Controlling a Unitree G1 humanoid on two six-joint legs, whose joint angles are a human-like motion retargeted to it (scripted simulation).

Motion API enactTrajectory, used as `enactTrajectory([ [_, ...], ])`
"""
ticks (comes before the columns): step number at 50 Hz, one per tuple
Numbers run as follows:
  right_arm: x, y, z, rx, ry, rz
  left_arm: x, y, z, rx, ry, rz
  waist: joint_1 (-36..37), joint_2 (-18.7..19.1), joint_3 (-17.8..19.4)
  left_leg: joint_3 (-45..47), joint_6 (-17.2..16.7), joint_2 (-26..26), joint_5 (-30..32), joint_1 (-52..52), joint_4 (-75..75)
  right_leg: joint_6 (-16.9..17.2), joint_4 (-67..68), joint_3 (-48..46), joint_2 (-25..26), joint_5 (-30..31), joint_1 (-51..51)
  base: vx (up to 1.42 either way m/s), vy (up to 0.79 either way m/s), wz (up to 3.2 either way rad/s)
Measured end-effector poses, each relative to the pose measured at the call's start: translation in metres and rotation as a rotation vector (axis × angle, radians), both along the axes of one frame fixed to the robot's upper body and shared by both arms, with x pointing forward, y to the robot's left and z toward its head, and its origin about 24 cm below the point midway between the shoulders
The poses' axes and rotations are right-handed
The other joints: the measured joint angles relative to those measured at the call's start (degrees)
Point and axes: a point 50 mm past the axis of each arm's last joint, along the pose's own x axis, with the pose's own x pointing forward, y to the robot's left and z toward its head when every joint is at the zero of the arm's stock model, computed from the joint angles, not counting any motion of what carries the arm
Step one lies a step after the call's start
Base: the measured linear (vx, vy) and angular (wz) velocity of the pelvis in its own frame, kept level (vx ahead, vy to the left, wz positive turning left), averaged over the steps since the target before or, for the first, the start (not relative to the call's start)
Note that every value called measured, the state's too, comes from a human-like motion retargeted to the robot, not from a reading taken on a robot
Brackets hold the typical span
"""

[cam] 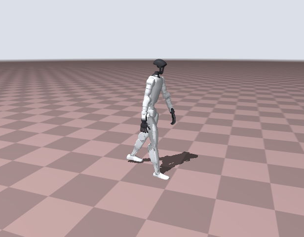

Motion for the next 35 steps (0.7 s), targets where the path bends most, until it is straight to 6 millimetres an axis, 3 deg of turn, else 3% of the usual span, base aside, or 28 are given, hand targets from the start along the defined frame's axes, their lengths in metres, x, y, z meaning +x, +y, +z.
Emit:
enactTrajectory([
  [4,0.022,-0.007,0.006,-0.042,-0.077,-0.017,-0.056,0.013,-0.029,0.003,0.114,0.087,3.35,-0.92,0.69,1.82,0.46,-0.59,6.50,0.12,8.45,-0.08,0.00,2.10,-0.72,-3.35,5.56,0.67,-0.21,-0.42],
  [7,0.044,-0.009,0.011,-0.082,-0.126,0.008,-0.101,0.024,-0.045,-0.035,0.232,0.241,5.93,-3.05,1.02,4.75,1.41,-0.66,9.30,-5.96,25.08,-0.41,0.86,4.08,-2.65,-6.68,9.15,0.62,-0.19,-0.43],
  [11,0.086,-0.011,0.026,-0.150,-0.251,0.032,-0.147,0.032,-0.056,-0.101,0.331,0.439,8.02,-4.08,-1.27,5.85,4.20,1.64,5.64,-22.12,49.60,-0.62,3.84,5.34,-3.47,-10.94,9.20,0.53,-0.13,-0.13],
  [15,0.135,-0.006,0.048,-0.178,-0.410,0.046,-0.175,0.034,-0.060,-0.145,0.382,0.552,12.03,-5.27,-2.32,7.15,6.77,1.47,-0.37,-33.21,55.28,-0.46,6.34,7.91,-3.55,-14.02,9.29,0.51,-0.08,-0.49],
  [20,0.196,0.014,0.084,-0.158,-0.617,0.063,-0.185,0.036,-0.061,-0.214,0.381,0.712,17.66,-7.30,-1.94,12.23,7.31,1.10,0.62,-40.11,38.98,-2.13,9.75,11.53,-3.83,-17.52,9.15,0.49,-0.02,-0.68],
  [26,0.253,0.051,0.137,-0.123,-0.917,0.077,-0.172,0.043,-0.058,-0.210,0.215,0.882,22.61,-4.56,2.01,16.64,2.82,2.48,12.91,-34.58,-2.08,-2.59,9.84,15.02,0.08,-21.48,16.94,0.58,0.09,-0.87],
  [30,0.265,0.073,0.154,-0.119,-1.023,0.150,-0.163,0.044,-0.055,-0.240,0.102,0.951,22.61,-4.00,3.73,15.34,0.57,4.63,9.98,-34.48,-8.09,-1.99,8.79,16.35,0.15,-23.18,23.75,0.65,0.19,-0.56],
  [35,0.247,0.088,0.131,-0.100,-0.946,0.243,-0.159,0.049,-0.053,-0.212,0.111,0.900,21.27,-4.80,1.51,20.43,-1.38,6.49,10.22,-29.72,-8.09,-3.07,13.64,18.76,0.18,-23.12,26.61,0.69,0.25,-0.40],
])
